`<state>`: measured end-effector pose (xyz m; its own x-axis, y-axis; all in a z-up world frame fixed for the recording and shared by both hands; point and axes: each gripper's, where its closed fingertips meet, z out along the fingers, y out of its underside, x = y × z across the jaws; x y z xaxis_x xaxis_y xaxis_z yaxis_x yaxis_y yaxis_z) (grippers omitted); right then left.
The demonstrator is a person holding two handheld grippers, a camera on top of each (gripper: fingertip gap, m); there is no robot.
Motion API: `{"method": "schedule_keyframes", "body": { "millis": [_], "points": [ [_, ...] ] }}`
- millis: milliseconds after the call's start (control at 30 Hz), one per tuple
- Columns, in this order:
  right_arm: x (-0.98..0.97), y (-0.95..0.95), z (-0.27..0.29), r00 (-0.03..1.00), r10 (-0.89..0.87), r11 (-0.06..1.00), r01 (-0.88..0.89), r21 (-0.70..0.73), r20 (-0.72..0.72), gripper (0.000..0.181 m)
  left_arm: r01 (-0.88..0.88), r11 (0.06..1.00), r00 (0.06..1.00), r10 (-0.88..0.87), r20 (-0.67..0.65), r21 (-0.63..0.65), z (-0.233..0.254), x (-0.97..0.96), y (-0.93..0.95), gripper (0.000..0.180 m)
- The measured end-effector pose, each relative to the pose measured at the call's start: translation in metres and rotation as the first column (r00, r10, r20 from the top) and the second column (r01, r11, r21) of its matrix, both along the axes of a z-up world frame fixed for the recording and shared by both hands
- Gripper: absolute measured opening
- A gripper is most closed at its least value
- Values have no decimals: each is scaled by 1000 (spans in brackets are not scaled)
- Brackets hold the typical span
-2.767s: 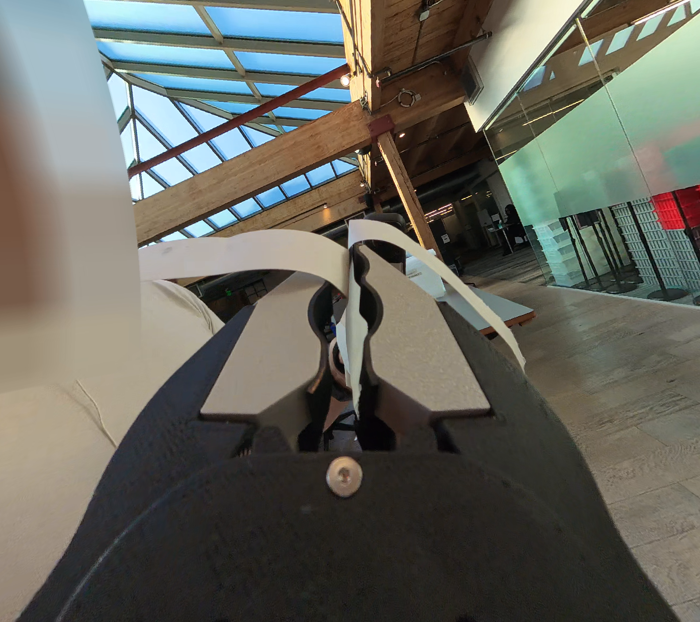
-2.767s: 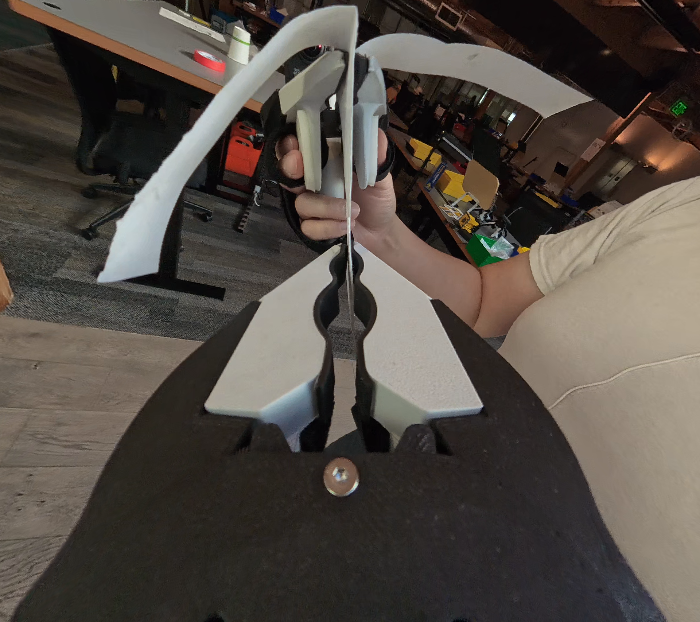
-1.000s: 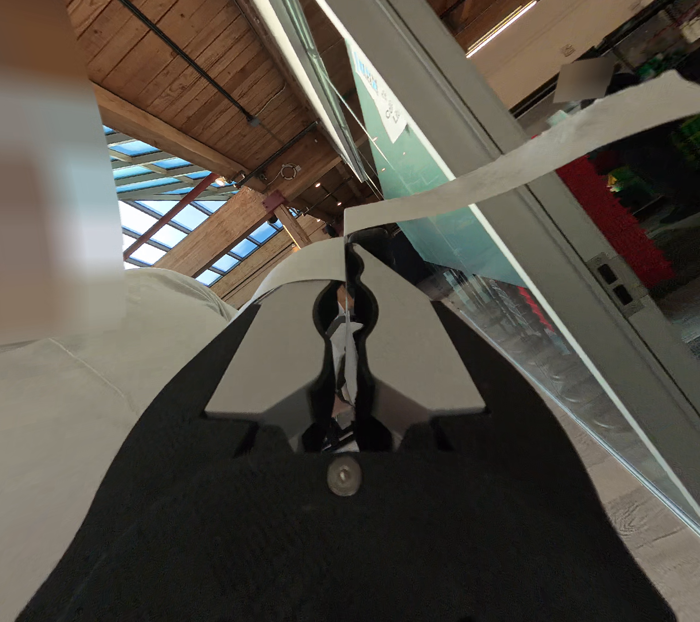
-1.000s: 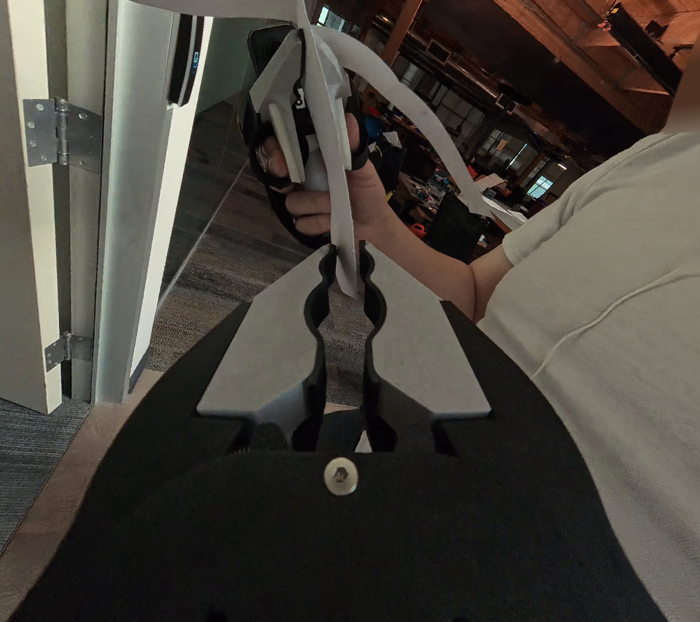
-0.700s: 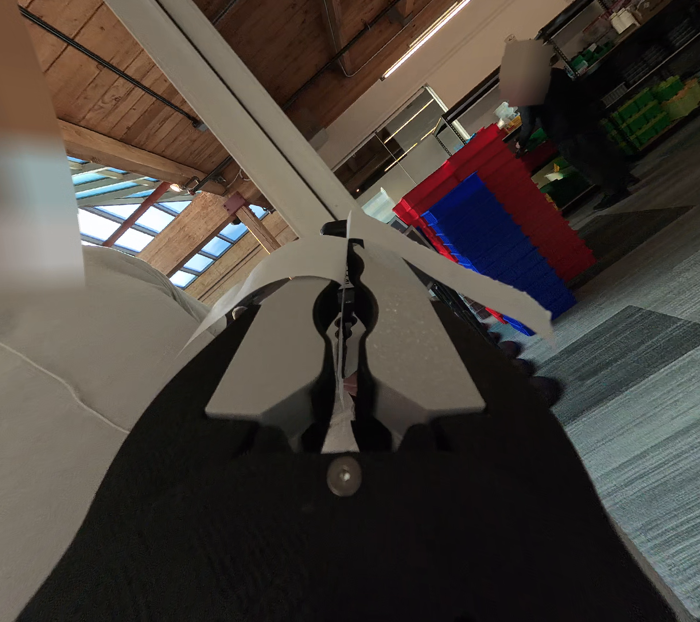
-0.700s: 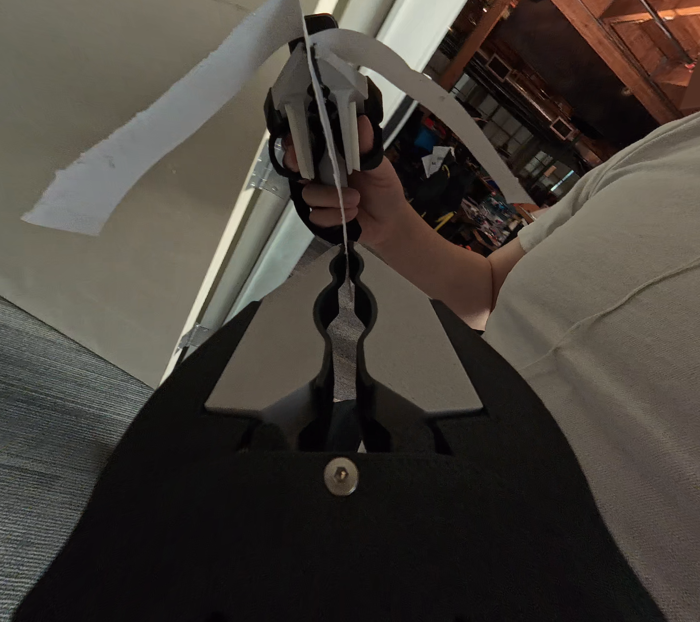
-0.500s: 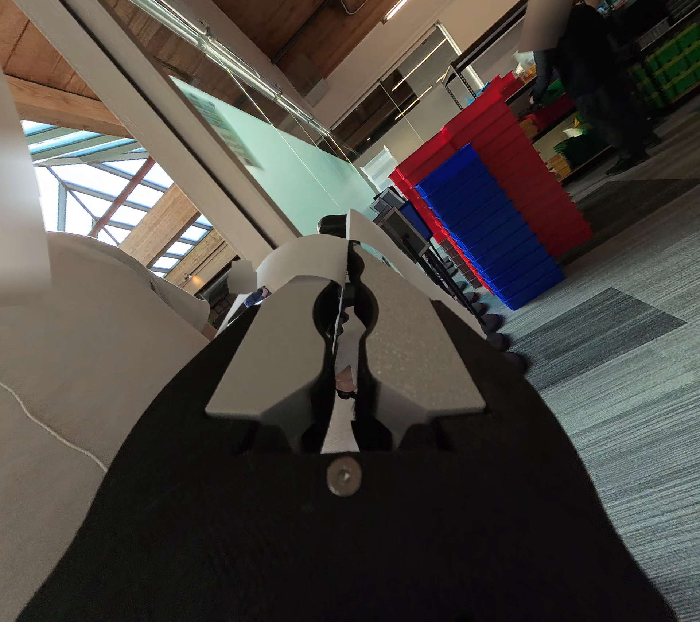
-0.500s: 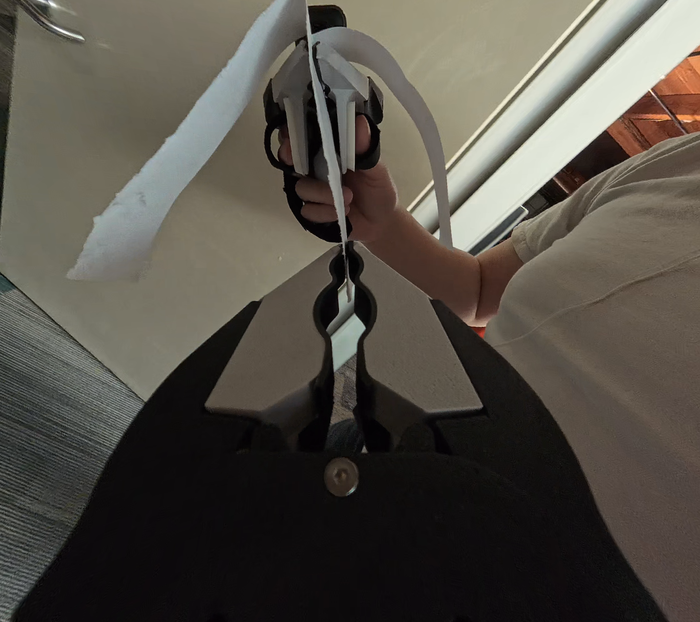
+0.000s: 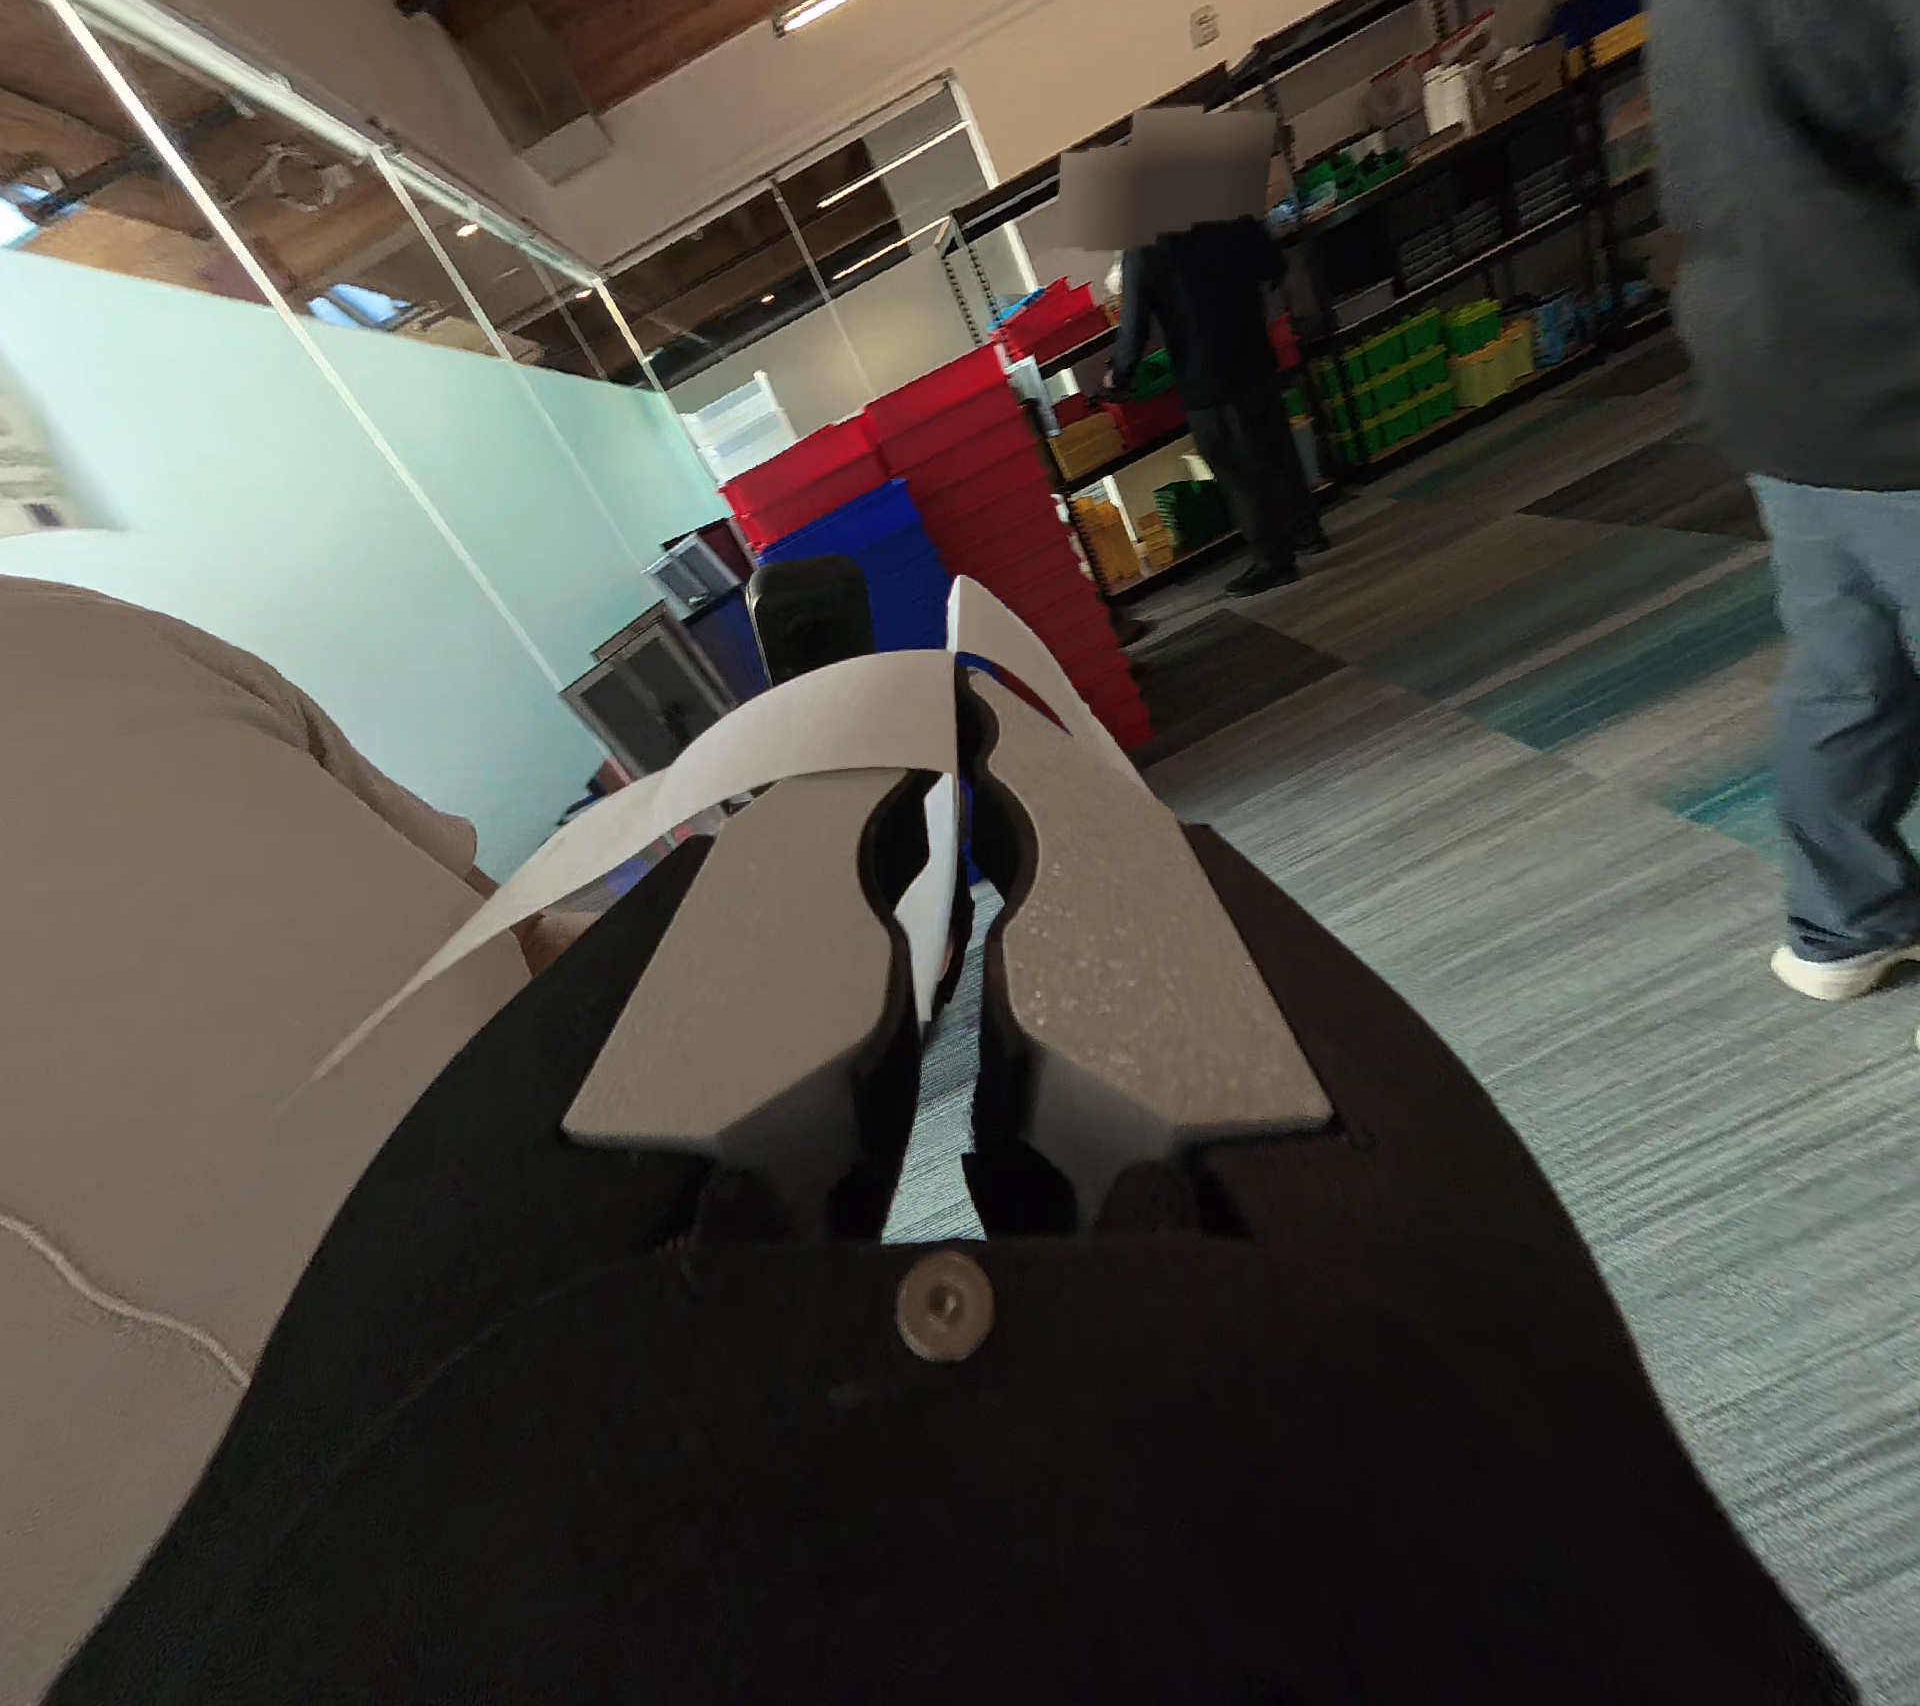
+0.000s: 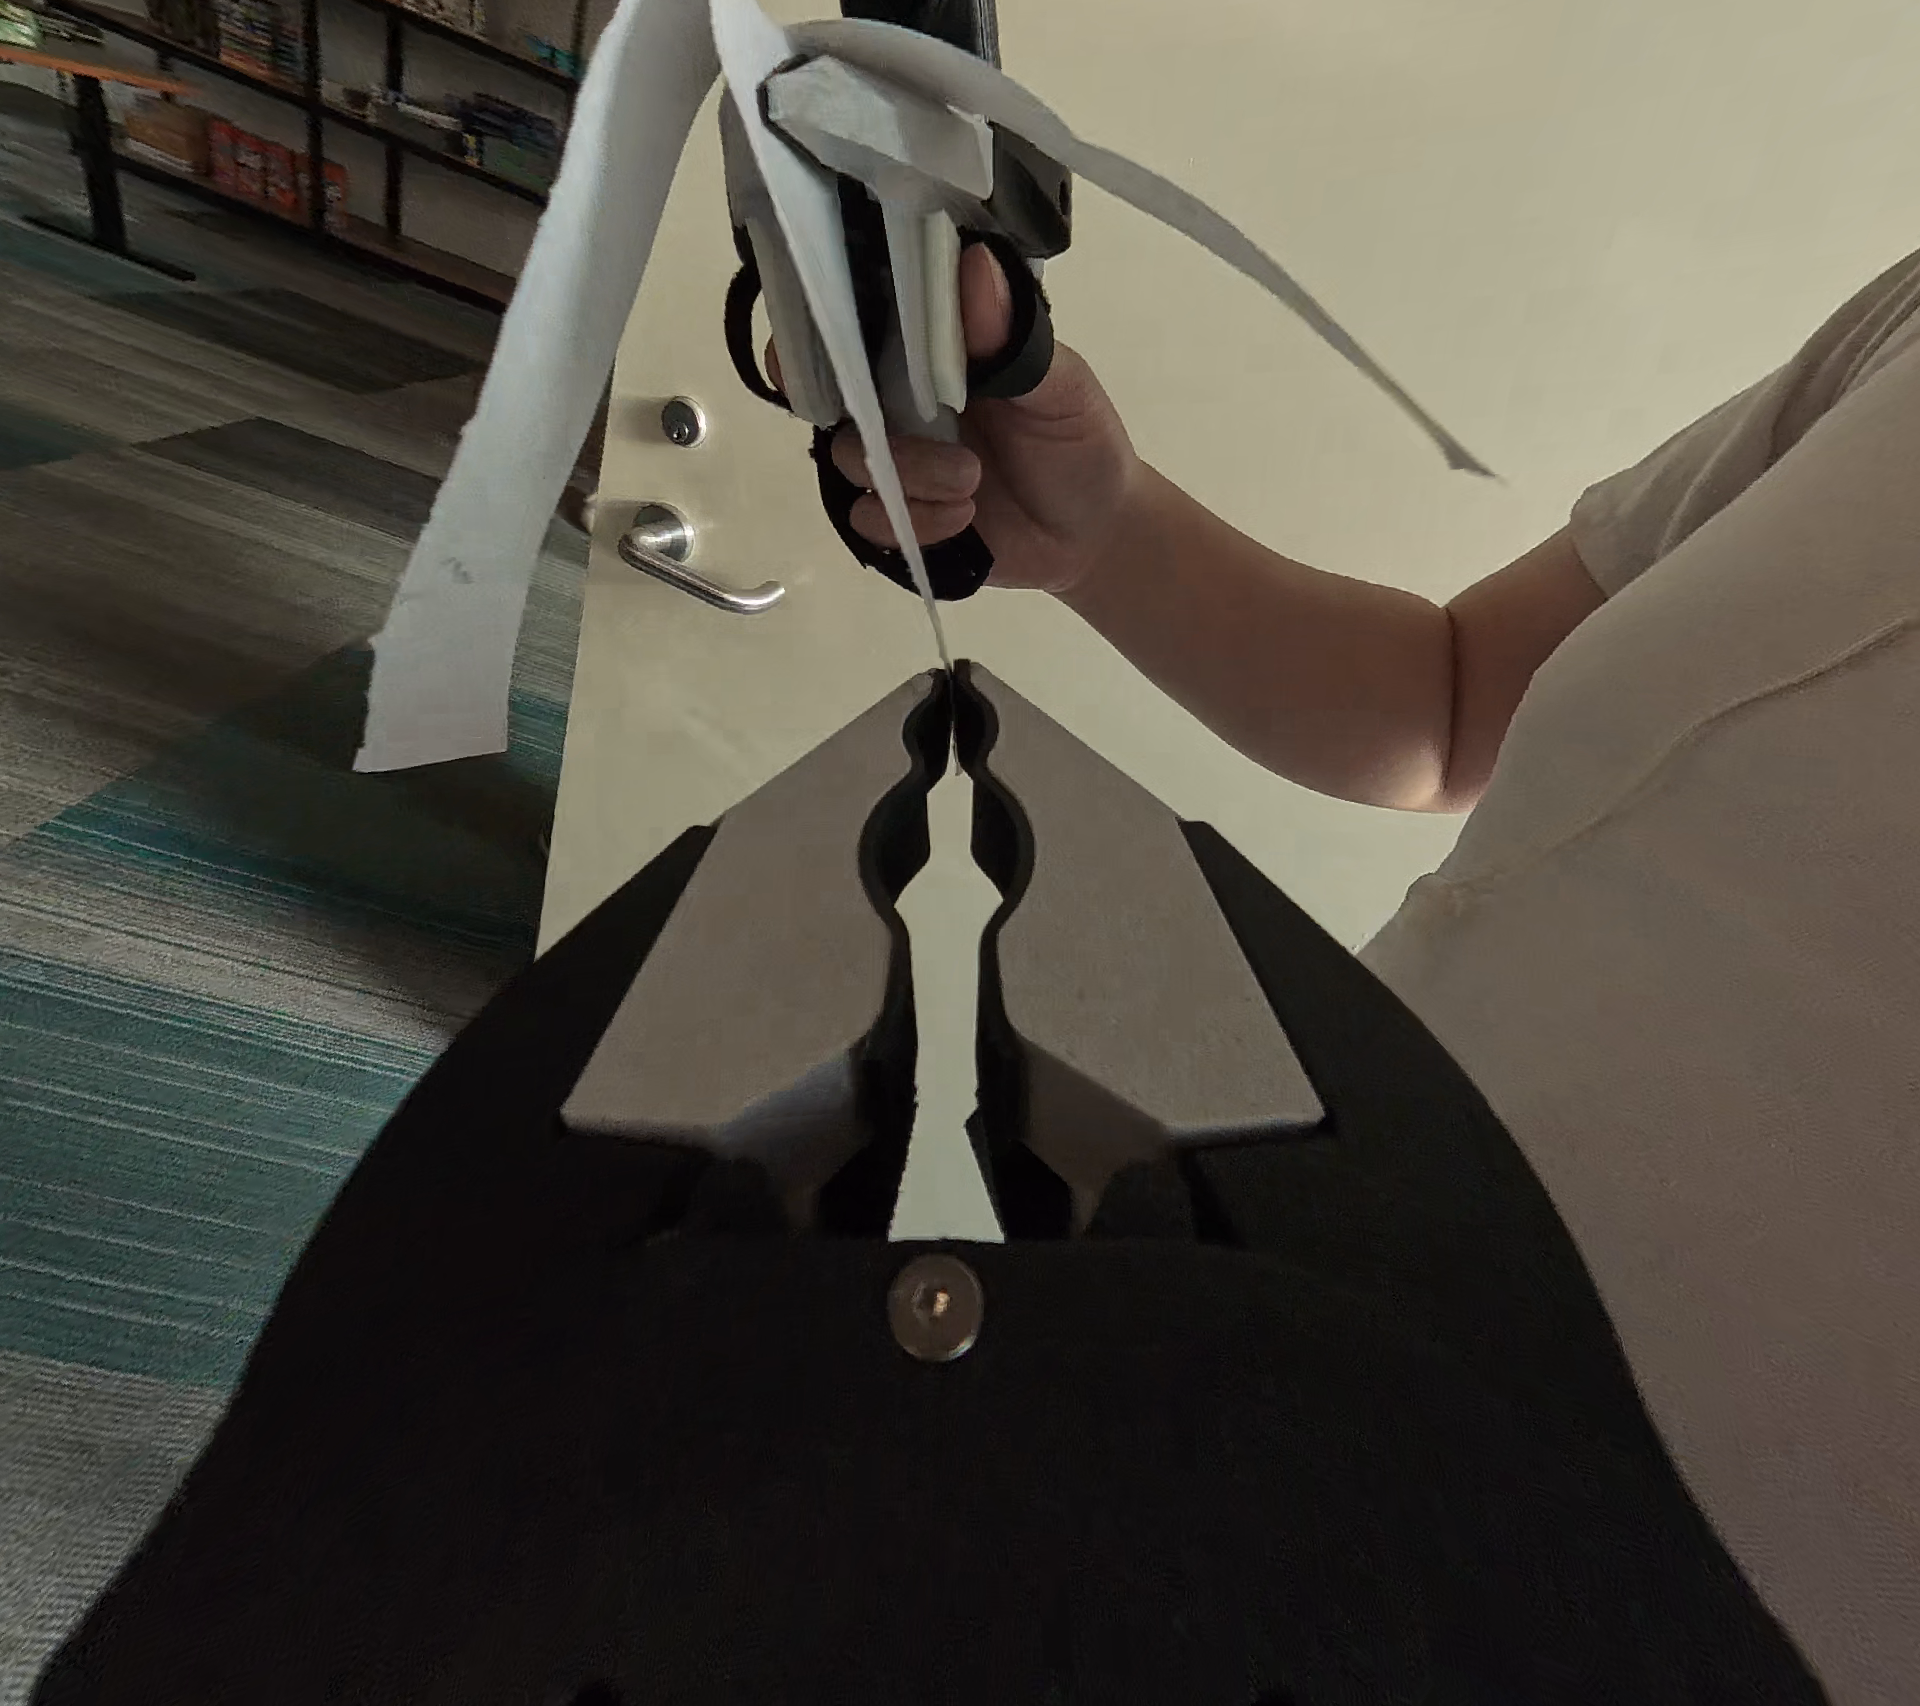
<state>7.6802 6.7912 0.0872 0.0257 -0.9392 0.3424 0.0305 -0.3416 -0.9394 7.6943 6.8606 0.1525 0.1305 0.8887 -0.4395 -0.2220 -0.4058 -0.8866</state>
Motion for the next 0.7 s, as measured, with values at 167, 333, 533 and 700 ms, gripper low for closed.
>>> {"method": "schedule_keyframes", "body": {
  "millis": [167,333,533,700],
  "points": [
    [34,136,8,981,-191,976,191,-103,8,3,147,988,989,-148,-24,-38,-1,48,131,0],
    [86,262,6,964,-266,957,266,-117,20,13,253,967,967,-253,4,-15,-13,107,245,0],
    [172,423,-14,958,-280,952,285,-108,55,0,308,951,951,-308,6,21,-30,194,399,0],
    [235,534,-11,930,-359,909,366,-199,75,7,333,941,942,-336,-27,-64,-27,255,515,0]
  ]
}}
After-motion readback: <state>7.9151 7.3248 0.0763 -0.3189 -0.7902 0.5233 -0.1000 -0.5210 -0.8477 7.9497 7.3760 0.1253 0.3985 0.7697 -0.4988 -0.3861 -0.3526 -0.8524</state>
